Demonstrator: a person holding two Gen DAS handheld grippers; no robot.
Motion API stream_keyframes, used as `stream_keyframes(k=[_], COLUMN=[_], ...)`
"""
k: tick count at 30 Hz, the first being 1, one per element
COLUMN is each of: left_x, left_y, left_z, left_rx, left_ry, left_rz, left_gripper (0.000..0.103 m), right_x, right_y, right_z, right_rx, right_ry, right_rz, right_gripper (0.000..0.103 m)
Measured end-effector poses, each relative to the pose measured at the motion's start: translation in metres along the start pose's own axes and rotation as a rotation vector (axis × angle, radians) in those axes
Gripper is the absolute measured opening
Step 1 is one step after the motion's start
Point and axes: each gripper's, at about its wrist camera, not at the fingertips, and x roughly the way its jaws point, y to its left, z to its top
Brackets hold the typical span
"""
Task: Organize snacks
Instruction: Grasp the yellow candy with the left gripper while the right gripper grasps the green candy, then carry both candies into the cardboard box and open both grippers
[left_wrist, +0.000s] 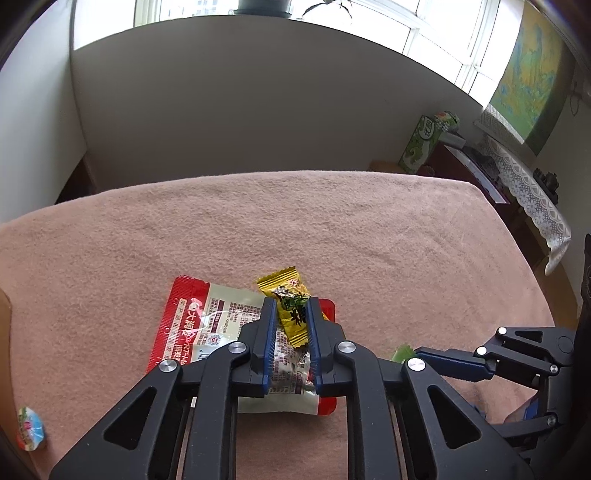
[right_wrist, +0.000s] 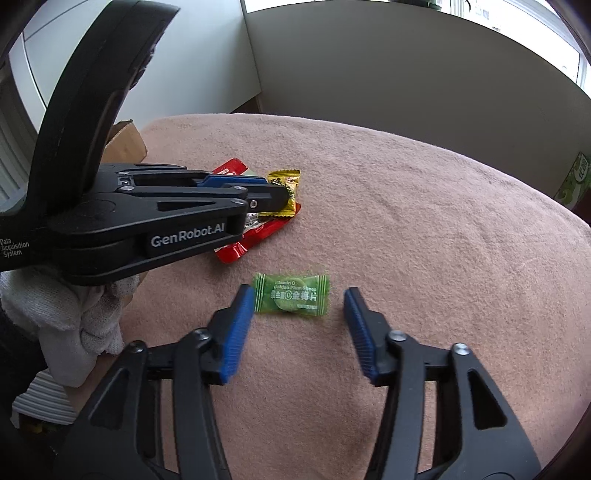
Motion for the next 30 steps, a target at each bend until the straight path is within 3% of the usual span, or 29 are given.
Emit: stream_keyframes(k=[5,9,14,15,17,19,22,24,25,26,30], left_x=[0.013,0.02,0.018,0.018,0.018,0.021,0.031,0.035,0.036,0.036,0.033], left_y=[-0.007,-0.009,-0.007,-0.006,-0.007,-0.009,-0.018,-0.026,-0.027,-0.027,-0.029], left_z=[0.007,0.014,0.015,0.016,0.02,0.023,0.027,0.029,0.03,0.03,0.026], left_rx=[0.017,0.021,0.034,0.032,0.028,0.037,0.076,0.121,0.13,0.126,0.14], left_ry=[0.011,0.016,0.021,0.028,0.023,0.024,0.038,0.029,0.025,0.026,0.019], left_rz=[0.0,-0.002,-0.004,-0.002,0.007,0.035,0.042,0.081,0.086,0.075,0.078], left_gripper=[0.018,0.018,0.019,0.022,0.055,0.062,0.06,0.042,0.028,0.021,0.019], right_x=[0.01,0.013,0.009,0.008,0.006,0.006,0.004,0.002,0.001,0.0,-0.002], right_y=[0.013,0.014,-0.004,-0.007,-0.013,-0.013,-0.014,-0.018,-0.02,-0.021,-0.027], right_z=[-0.001,0.002,0.002,0.002,0.0,0.0,-0.002,-0.004,-0.004,-0.005,-0.004], right_rx=[-0.052,-0.058,-0.012,-0.003,0.012,0.011,0.011,0.024,0.032,0.04,0.061], right_ry=[0.015,0.012,0.009,0.007,0.005,0.007,0.008,0.005,0.004,0.002,-0.005], right_rz=[-0.038,-0.063,-0.043,-0.045,-0.04,-0.044,-0.059,-0.062,-0.063,-0.063,-0.066], right_gripper=[0.062,0.04,0.035,0.035,0.035,0.035,0.035,0.035,0.035,0.035,0.035])
